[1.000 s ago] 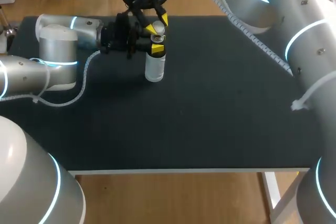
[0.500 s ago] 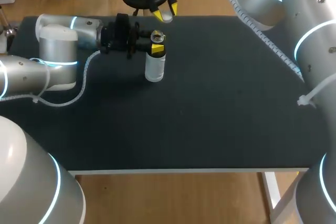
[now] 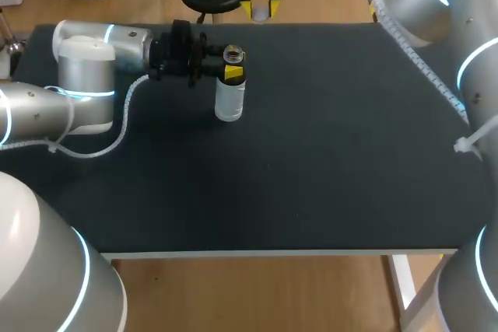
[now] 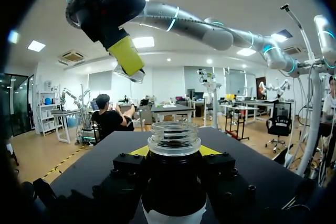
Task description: Unscrew the bottle cap
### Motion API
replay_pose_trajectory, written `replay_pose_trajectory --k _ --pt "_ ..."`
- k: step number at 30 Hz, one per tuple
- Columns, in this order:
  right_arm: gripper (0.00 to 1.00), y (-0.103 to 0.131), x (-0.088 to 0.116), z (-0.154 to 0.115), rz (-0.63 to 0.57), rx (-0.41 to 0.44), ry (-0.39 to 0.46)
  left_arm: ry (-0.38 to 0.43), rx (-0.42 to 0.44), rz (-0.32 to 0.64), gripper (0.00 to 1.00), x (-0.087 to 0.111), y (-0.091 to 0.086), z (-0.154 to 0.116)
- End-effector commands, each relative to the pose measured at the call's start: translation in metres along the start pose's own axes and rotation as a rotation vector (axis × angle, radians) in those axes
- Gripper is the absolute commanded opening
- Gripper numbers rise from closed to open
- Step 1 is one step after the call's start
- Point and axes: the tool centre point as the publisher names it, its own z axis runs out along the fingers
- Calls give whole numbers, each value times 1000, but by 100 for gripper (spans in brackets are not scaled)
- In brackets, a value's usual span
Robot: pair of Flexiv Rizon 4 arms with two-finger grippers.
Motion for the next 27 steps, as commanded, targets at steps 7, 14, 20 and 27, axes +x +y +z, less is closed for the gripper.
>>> replay_pose_trajectory --k 7,14,20,27 --pt "0 -17 16 -19 133 -63 -204 6 2 1 0 -2 2 0" --pt "0 -24 20 -23 238 -83 -355 6 2 1 0 -2 2 0" --pt "0 -31 27 -22 309 -91 -445 6 2 1 0 -2 2 0" --pt "0 -37 33 -18 418 -52 -529 6 2 1 0 -2 2 0"
